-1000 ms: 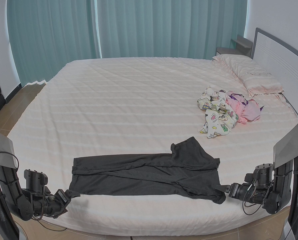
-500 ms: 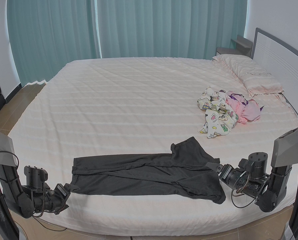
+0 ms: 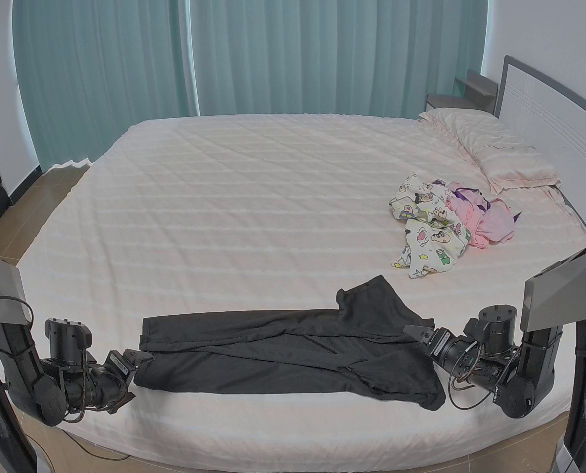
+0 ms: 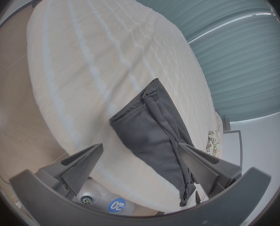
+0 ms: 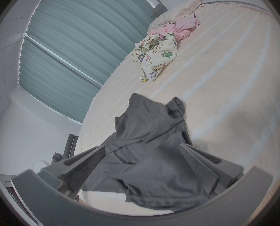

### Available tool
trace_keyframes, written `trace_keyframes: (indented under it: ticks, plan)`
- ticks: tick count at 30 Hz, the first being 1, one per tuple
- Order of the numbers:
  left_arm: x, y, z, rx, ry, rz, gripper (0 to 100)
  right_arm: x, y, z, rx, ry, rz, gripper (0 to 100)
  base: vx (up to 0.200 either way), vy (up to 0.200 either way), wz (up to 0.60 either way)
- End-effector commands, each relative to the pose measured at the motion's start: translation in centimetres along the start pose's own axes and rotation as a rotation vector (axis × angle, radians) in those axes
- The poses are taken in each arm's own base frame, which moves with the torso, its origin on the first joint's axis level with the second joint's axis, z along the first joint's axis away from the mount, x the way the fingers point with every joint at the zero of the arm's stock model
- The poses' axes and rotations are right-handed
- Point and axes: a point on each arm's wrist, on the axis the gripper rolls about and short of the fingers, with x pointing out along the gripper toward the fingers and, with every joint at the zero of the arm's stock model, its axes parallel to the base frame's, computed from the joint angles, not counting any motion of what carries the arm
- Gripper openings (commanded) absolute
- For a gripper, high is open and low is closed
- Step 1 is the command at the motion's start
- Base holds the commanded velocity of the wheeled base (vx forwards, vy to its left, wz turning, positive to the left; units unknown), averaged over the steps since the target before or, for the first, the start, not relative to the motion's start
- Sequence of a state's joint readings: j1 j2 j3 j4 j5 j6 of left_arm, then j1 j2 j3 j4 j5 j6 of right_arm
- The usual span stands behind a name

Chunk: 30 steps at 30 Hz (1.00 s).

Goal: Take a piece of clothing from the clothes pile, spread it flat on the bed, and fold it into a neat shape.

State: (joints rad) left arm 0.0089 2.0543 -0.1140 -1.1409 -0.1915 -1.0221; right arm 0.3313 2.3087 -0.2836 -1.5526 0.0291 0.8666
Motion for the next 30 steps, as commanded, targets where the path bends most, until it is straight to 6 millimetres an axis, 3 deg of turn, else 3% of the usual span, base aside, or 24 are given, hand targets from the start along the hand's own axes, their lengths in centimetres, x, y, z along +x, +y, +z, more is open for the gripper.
trace_keyframes:
  ticks: [1,7,13,19,23,24,30]
  plan:
    - [0.0,0.0,0.0,0.002,-0.002,-0.003,100,0.1,-0.1,0.2,0.003,-0.011,0.005,100,0.0,0.0,0.0]
    - [0.2,0.0,0.2,0.036,-0.032,0.009,100,0.1,-0.2,0.2,0.003,-0.013,0.001,100,0.0,0.0,0.0]
    - [0.8,1.2,-0.4,0.071,-0.044,0.108,100,0.1,-0.3,0.5,0.007,-0.023,-0.001,100,0.0,0.0,0.0]
    - [0.3,2.0,-2.0,0.186,0.018,0.157,100,0.2,-0.4,0.7,0.012,-0.029,-0.004,100,0.0,0.0,0.0]
    - [2.6,2.1,-2.4,0.228,-0.026,0.224,100,0.1,-0.4,0.8,0.013,-0.033,-0.003,100,0.0,0.0,0.0]
    - [2.9,2.3,-2.7,0.242,-0.035,0.248,0,0.1,-0.4,0.8,0.013,-0.033,-0.003,100,0.0,0.0,0.0]
    - [3.3,2.6,-3.3,0.274,-0.092,0.282,0,0.2,-0.6,1.1,0.018,-0.046,-0.01,100,0.0,0.0,0.0]
